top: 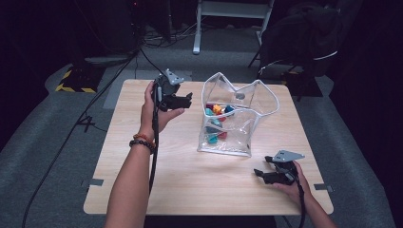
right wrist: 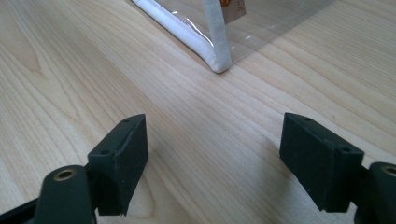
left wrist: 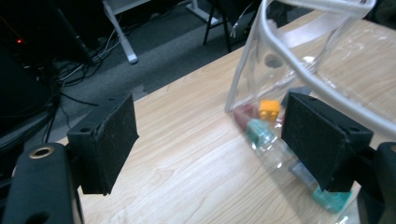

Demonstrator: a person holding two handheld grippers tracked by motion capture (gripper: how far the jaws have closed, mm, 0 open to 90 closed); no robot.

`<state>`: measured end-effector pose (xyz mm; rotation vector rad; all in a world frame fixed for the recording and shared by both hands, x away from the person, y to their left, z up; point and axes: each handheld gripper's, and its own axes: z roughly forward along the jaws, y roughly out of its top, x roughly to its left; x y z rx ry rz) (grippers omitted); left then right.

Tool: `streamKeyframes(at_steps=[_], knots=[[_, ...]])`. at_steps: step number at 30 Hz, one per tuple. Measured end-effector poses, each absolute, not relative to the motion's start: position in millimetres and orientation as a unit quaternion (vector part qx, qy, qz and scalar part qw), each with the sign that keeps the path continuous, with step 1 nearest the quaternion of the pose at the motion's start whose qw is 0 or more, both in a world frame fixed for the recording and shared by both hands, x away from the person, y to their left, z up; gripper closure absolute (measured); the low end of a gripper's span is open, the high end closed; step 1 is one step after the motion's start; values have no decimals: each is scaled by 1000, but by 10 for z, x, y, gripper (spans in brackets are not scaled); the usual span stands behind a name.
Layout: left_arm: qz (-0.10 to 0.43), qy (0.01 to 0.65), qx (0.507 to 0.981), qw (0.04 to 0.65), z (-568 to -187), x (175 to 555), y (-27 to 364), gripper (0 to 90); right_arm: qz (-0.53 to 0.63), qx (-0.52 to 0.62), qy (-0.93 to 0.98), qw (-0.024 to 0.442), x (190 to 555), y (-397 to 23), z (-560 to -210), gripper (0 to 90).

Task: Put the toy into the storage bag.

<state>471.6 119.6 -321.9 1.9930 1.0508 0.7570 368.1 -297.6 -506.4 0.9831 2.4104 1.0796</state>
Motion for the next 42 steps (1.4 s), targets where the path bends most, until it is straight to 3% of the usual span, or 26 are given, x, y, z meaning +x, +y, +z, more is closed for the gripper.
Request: streamKeyframes(at_steps=[33, 42], knots=[[238, 365, 852, 291, -4096, 4259, 1602, 164, 378, 344, 844, 162, 3682, -2976, -5065, 240], [244, 354, 861, 272, -4320, 4056, 1702, 162, 378, 344, 844, 161, 3682, -2976, -5064, 240]])
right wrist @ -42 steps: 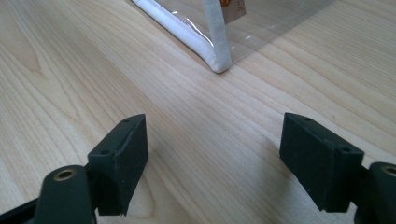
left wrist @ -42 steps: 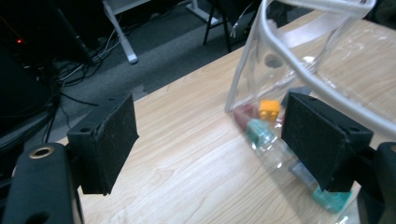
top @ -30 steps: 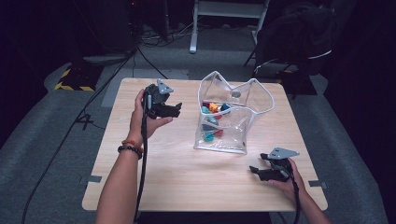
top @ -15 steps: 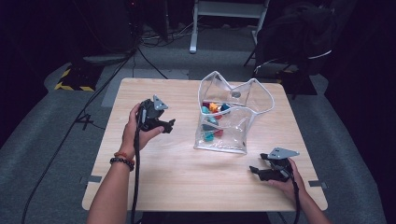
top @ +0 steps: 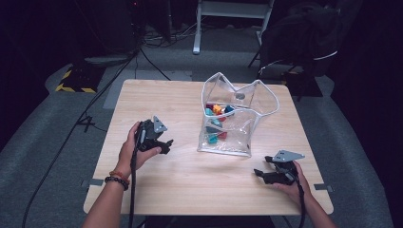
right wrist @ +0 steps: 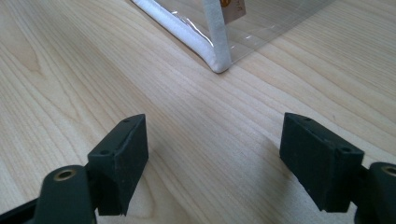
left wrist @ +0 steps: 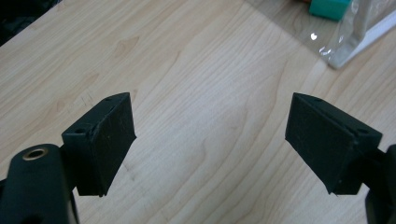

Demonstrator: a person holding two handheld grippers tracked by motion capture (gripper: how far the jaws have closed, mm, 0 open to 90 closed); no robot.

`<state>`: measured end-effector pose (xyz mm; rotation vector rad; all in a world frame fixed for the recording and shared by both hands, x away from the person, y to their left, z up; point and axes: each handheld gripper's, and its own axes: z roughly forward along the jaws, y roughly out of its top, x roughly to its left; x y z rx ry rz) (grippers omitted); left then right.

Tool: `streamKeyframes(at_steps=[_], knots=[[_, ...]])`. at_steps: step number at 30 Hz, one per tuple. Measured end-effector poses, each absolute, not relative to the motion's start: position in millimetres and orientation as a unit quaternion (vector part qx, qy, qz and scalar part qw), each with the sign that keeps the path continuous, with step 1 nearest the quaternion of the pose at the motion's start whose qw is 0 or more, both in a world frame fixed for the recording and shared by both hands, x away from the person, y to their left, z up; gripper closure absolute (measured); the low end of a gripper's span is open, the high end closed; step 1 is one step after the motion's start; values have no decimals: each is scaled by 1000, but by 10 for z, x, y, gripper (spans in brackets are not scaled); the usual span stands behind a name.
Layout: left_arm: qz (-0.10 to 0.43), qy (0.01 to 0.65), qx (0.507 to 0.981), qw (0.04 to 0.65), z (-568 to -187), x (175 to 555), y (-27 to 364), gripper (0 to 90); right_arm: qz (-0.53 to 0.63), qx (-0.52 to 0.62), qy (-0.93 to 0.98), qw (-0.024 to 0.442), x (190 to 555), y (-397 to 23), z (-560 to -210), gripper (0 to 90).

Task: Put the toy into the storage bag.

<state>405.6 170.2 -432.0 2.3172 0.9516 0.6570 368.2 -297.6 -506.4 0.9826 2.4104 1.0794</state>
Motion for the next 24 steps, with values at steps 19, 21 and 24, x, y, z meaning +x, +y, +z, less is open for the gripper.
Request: streamKeyframes(at_steps=[19, 21, 24], knots=[[232, 345, 876, 244, -4720, 3584, 2063, 162, 378, 344, 844, 162, 3681, -2976, -5065, 240], [226, 353, 872, 253, -4771, 3529, 2101, 161, 378, 344, 844, 162, 3681, -2976, -5065, 240], [225, 359, 872, 246, -4849, 3437, 2145, 162, 378, 344, 844, 162, 3681, -2976, -5065, 240]])
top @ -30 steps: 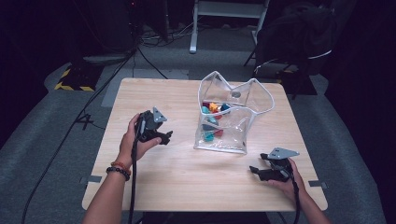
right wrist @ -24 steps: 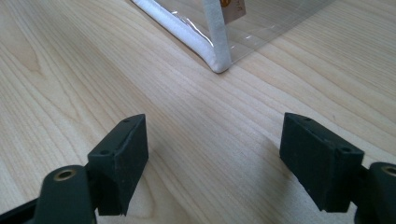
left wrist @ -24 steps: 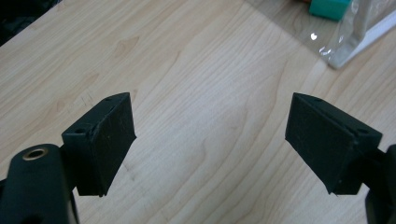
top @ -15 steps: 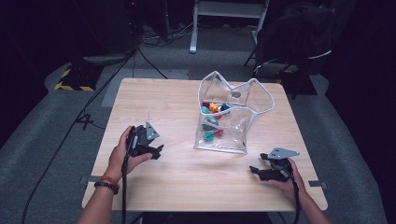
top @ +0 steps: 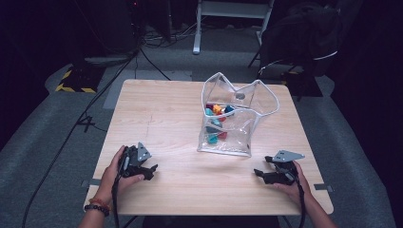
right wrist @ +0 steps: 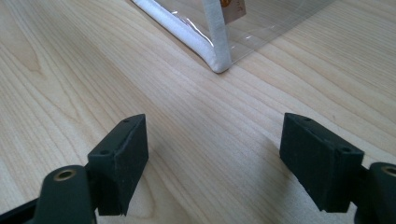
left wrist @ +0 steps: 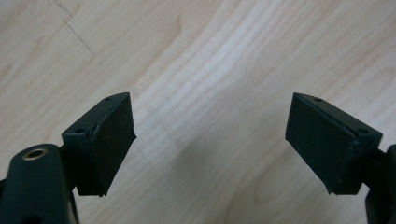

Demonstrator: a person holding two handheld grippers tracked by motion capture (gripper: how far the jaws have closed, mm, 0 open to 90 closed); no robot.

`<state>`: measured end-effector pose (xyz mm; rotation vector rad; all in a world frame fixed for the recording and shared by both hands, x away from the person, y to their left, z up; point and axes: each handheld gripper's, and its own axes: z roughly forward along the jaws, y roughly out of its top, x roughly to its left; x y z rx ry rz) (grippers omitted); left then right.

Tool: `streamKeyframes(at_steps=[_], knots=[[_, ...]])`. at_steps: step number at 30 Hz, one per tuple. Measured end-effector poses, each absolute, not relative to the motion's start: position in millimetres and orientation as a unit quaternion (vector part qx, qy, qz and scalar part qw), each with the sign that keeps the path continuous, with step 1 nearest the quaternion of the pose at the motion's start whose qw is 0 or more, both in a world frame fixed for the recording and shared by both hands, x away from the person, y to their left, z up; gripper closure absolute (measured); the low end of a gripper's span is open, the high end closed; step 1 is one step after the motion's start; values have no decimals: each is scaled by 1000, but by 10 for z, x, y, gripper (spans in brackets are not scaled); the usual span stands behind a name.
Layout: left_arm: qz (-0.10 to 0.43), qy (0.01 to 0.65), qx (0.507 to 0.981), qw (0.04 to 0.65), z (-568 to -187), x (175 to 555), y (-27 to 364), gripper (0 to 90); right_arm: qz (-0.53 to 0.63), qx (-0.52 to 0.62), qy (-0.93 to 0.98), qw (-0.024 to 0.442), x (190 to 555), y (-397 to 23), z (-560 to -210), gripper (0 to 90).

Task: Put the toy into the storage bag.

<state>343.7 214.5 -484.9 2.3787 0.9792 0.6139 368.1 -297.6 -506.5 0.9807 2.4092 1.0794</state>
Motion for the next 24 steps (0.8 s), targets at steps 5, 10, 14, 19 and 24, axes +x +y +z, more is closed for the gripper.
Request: streamKeyframes(at_steps=[5, 10, 14, 19, 24], knots=[[215, 375, 863, 262, -4943, 3250, 2246, 161, 378, 343, 845, 160, 3685, -2978, -5064, 241], [193, 407, 838, 308, -5028, 3079, 2360, 161, 378, 343, 845, 162, 3683, -2976, -5065, 240], [172, 445, 815, 328, -5074, 2997, 2445, 156, 378, 343, 845, 162, 3680, -2976, -5064, 240], [174, 456, 809, 328, -5078, 2964, 2482, 155, 377, 342, 845, 163, 3678, -2980, -5065, 240], [174, 456, 809, 326, -5077, 2970, 2479, 150, 377, 342, 845, 162, 3671, -2983, -5064, 240]])
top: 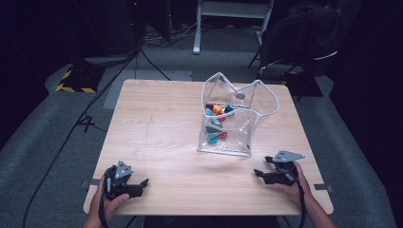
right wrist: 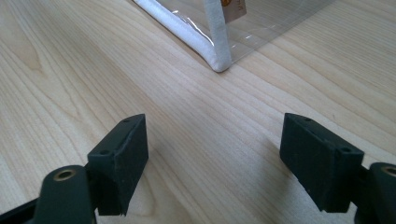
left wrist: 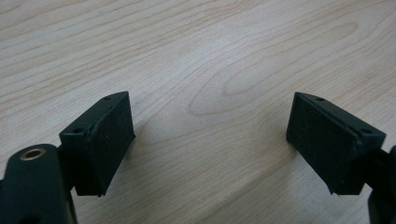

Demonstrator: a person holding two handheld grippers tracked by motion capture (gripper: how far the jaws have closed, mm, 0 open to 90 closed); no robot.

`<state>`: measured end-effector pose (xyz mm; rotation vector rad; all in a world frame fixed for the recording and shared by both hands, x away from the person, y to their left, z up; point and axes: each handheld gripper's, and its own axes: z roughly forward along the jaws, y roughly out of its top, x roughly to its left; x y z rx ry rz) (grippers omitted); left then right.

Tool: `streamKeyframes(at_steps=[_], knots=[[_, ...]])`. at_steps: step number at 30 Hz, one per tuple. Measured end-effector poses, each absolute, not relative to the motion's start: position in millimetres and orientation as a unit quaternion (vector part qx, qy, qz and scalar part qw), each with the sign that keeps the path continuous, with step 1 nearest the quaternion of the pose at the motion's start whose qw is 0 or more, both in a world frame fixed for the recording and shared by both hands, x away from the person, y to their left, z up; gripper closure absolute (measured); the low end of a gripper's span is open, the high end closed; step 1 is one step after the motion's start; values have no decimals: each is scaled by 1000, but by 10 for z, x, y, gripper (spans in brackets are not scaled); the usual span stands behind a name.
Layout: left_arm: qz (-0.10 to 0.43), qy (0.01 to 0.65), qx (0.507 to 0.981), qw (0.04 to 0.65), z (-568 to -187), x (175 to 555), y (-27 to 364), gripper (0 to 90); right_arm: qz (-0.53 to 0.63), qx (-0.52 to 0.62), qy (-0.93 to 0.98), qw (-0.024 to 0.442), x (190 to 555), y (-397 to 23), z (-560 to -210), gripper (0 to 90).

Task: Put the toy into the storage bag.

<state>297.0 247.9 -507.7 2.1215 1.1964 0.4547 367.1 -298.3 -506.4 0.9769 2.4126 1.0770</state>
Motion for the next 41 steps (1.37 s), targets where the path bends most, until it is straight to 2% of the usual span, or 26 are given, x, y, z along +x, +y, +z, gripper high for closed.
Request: streamKeyframes(at_steps=[13, 41], knots=[[172, 455, 810, 327, -5080, 3003, 2471, 137, 375, 341, 844, 174, 3629, -2979, -5064, 237], [173, 457, 810, 325, -5078, 3015, 2466, 134, 377, 340, 845, 166, 3640, -2983, -5064, 237]])
